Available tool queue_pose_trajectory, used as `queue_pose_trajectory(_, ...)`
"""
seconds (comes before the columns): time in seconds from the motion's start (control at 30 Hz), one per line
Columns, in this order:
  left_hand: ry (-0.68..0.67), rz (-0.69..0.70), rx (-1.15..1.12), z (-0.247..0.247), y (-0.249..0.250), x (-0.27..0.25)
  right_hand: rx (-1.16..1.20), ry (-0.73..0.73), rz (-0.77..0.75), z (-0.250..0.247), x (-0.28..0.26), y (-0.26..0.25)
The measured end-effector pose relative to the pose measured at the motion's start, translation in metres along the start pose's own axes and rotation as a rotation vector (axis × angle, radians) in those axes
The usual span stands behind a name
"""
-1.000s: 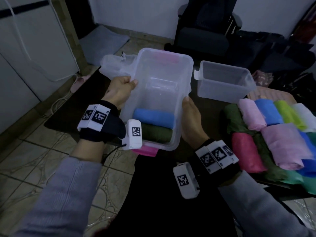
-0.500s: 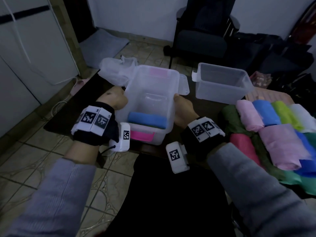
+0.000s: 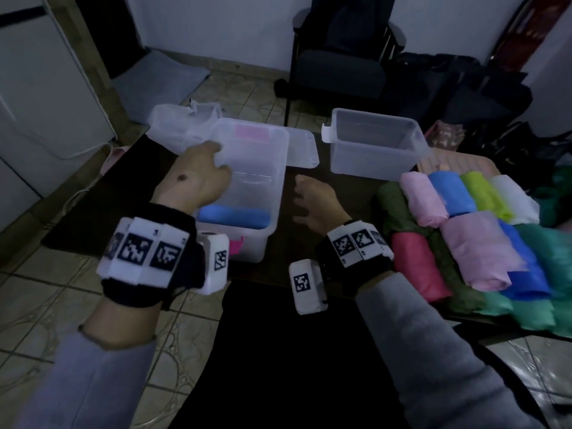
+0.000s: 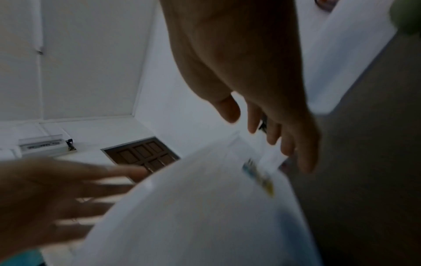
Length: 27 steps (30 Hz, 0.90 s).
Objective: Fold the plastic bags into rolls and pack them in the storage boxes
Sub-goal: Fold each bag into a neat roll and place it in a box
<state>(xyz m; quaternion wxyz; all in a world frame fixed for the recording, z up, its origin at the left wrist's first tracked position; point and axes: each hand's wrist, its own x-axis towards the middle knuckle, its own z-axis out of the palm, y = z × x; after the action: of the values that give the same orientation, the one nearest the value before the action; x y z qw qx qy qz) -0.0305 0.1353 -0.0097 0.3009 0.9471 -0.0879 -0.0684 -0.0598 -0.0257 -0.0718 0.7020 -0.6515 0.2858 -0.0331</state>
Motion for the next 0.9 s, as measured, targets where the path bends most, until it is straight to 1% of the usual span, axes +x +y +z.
queue_pose_trajectory(0.03, 0.015, 0.069, -0.039, 0.003, 0.014, -0.014, -0.091, 0.034, -0.008, -0.014, 0.002, 0.005)
queue_pose_trajectory(0.07, 0.002, 0.145, -0.080, 0.009, 0.028, -0.026, -0.198, 0.081, -0.014, -0.030, 0.005, 0.010)
queue_pose_trajectory(0.13, -0.116, 0.277, -0.125, 0.031, 0.051, -0.044, -0.512, 0.197, -0.006, -0.060, 0.004, 0.015)
queue_pose_trajectory(0.17, -0.208, 0.305, -0.134, 0.046, 0.059, -0.049, -0.683, 0.273, 0.015, -0.074, 0.002, 0.018)
queue_pose_trajectory(0.2, -0.305, 0.304, -0.134, 0.063, 0.063, -0.052, -0.821, 0.361, 0.027, -0.088, 0.001, 0.024)
queue_pose_trajectory(0.27, -0.460, 0.260, -0.106, 0.100, 0.063, -0.051, -0.972, 0.553, 0.102, -0.112, -0.009, 0.037)
queue_pose_trajectory(0.33, -0.538, 0.219, -0.052, 0.134, 0.053, -0.045, -1.023, 0.748, 0.149, -0.126, -0.017, 0.052)
queue_pose_trajectory(0.37, -0.555, 0.185, -0.020, 0.148, 0.046, -0.040, -1.024, 0.789, 0.169, -0.130, -0.022, 0.055)
queue_pose_trajectory(0.4, -0.565, 0.140, 0.017, 0.159, 0.039, -0.036, -1.053, 0.840, 0.148, -0.136, -0.024, 0.059)
queue_pose_trajectory(0.43, -0.565, 0.092, 0.059, 0.167, 0.034, -0.031, -1.050, 0.802, 0.193, -0.140, -0.026, 0.062)
queue_pose_trajectory(0.5, -0.549, 0.006, 0.133, 0.176, 0.025, -0.023, -1.074, 0.673, 0.264, -0.145, -0.025, 0.071)
queue_pose_trajectory(0.57, -0.550, -0.051, 0.184, 0.180, 0.018, -0.018, -1.104, 0.614, 0.318, -0.144, -0.026, 0.074)
queue_pose_trajectory(0.63, -0.576, -0.040, 0.244, 0.183, 0.015, -0.016, -1.101, 0.599, 0.329, -0.140, -0.024, 0.075)
queue_pose_trajectory(0.7, -0.588, -0.004, 0.284, 0.186, 0.012, -0.018, -1.069, 0.525, 0.336, -0.132, -0.025, 0.073)
queue_pose_trajectory(0.77, -0.571, 0.020, 0.300, 0.190, 0.008, -0.021, -1.075, 0.410, 0.294, -0.122, -0.026, 0.072)
queue_pose_trajectory(0.9, -0.532, 0.053, 0.310, 0.194, 0.002, -0.023, -1.177, 0.121, 0.142, -0.103, -0.021, 0.069)
